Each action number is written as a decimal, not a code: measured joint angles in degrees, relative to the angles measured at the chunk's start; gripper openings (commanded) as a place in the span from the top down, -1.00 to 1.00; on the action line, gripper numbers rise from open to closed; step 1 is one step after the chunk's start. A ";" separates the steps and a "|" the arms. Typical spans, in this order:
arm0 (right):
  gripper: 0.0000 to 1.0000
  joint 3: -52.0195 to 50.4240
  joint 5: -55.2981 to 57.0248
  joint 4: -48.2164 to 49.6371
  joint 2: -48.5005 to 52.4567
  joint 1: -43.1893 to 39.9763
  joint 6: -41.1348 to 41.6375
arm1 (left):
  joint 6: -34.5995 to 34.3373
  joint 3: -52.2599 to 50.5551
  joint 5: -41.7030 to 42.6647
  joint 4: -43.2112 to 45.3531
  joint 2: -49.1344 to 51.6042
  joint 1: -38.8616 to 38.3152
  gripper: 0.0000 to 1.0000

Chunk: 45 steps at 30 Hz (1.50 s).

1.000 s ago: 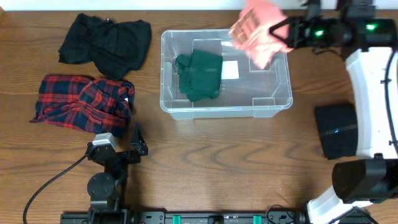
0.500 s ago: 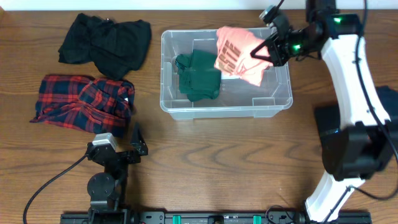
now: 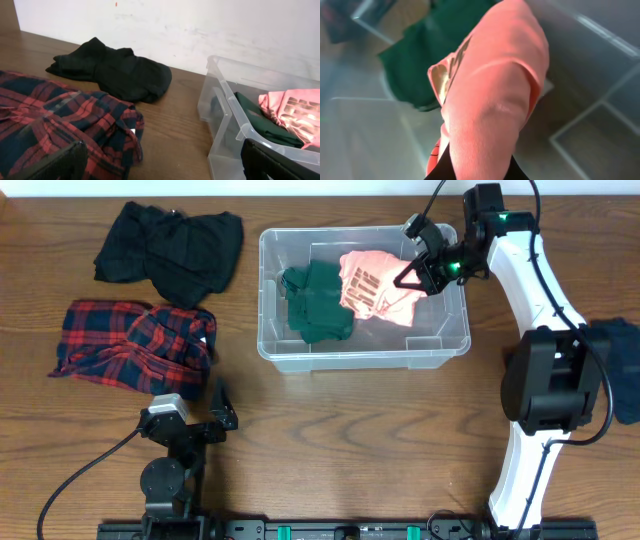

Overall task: Pack container
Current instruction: 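Release the pink shirt and withdraw the right gripper, then move the right gripper to the folded black garment and grasp it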

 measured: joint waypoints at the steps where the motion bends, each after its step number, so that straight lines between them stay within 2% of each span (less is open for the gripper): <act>1: 0.97 0.00 0.72 0.85 0.00 -0.13 0.59 | 0.00 0.00 0.00 0.00 0.00 0.00 -0.96; 3: 0.78 0.00 2.58 2.34 0.00 -0.48 2.10 | 0.00 0.00 0.00 0.00 0.00 0.00 -0.96; 4: 0.52 0.00 3.69 2.78 0.00 -0.55 2.91 | 0.00 0.00 0.00 0.00 0.00 0.00 -0.96; 5: 0.05 0.00 4.72 3.06 0.00 -0.66 3.91 | 0.00 0.00 0.00 0.00 0.00 0.00 -0.96; 6: -0.51 0.00 5.77 3.67 0.00 -0.90 4.83 | 0.00 0.00 0.02 0.00 0.00 0.00 -0.96; 7: -0.93 0.00 6.71 4.46 0.00 -0.96 5.35 | -0.02 0.00 0.02 0.00 0.00 0.00 -0.96; 8: -0.99 0.00 6.80 5.18 0.00 -1.09 6.10 | 0.00 0.00 0.00 0.00 0.00 0.00 -0.96; 15: -0.98 1.18 9.60 4.46 -0.02 -1.25 9.33 | 0.00 0.00 0.00 0.00 0.00 0.00 -0.96; 21: -0.99 8.48 9.09 -0.94 -0.35 -1.27 11.02 | -0.02 0.00 0.00 0.00 0.00 0.00 -0.96; 26: -0.99 12.46 5.46 -6.14 -4.37 -1.25 11.58 | 0.00 0.00 0.02 0.02 0.00 0.00 -0.96; 29: -0.88 13.05 4.11 -7.89 -8.33 -1.29 12.61 | -0.02 0.00 0.00 0.00 0.00 0.00 -0.96; 36: -0.76 13.88 12.11 -20.70 -14.69 -6.51 26.10 | 0.00 0.00 0.00 0.02 0.00 0.00 -0.96; 40: -0.85 13.92 21.27 -29.81 -15.04 -13.38 35.87 | 0.00 0.00 0.02 0.02 0.00 0.00 -0.96; 45: -0.86 13.86 28.94 -38.66 -15.06 -20.39 44.33 | 0.00 0.00 0.00 0.02 0.00 0.00 -0.96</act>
